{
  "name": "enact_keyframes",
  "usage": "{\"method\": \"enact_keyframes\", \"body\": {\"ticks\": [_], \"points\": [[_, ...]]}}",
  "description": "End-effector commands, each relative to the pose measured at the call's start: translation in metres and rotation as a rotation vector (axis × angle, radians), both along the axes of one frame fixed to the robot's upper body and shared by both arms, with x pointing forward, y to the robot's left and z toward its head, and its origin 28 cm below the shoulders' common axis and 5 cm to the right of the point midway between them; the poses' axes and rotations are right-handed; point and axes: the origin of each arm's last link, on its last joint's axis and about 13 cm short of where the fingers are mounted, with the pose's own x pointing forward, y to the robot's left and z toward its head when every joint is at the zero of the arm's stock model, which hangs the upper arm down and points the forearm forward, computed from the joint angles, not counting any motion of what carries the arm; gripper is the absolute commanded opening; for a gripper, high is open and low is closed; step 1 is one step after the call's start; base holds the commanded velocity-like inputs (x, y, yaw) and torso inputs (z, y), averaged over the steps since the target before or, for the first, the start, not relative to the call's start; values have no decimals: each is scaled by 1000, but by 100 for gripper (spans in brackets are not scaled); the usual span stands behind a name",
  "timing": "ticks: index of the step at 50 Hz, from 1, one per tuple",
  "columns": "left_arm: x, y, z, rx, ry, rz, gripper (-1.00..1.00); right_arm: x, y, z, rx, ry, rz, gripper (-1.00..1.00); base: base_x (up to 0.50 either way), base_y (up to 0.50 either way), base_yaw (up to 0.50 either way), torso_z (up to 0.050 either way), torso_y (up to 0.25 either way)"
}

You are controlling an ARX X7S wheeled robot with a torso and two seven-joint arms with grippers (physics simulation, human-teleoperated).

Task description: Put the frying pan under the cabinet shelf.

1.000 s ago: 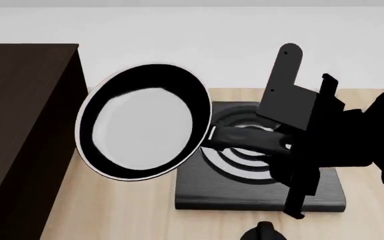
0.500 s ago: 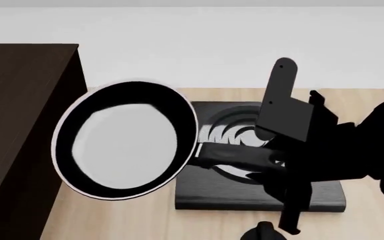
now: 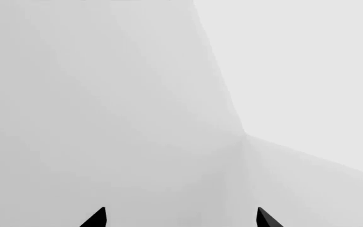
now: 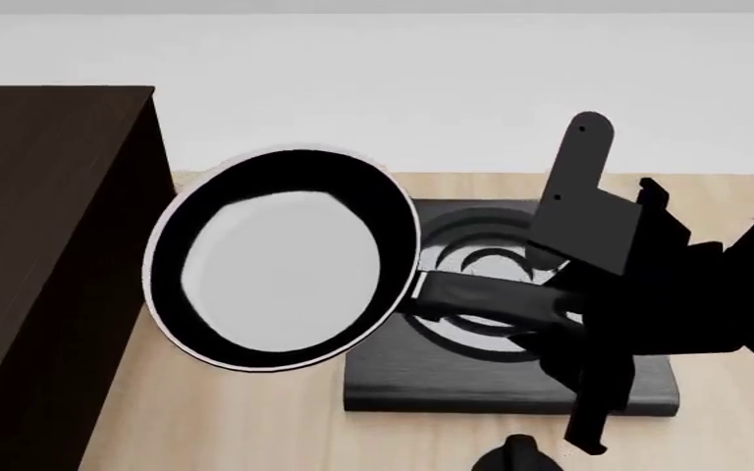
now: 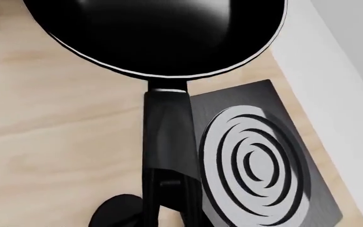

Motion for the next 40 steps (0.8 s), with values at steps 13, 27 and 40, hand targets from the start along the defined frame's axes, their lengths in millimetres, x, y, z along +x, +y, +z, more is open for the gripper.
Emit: {"method": "enact_keyframes", "body": {"ticks": [13, 27, 40], "points": [[-1, 0, 0, 5, -2, 8, 100, -4, 5, 20, 21, -100, 7, -100, 0, 0, 0, 0, -153], [0, -1, 0, 12, 5, 0, 100, -17, 9, 42, 25, -152, 31, -100, 0, 0, 0, 0, -190], [0, -1, 0, 14, 6, 3, 100, -45, 10, 88, 1, -256, 33, -100, 0, 0, 0, 0, -189]]}}
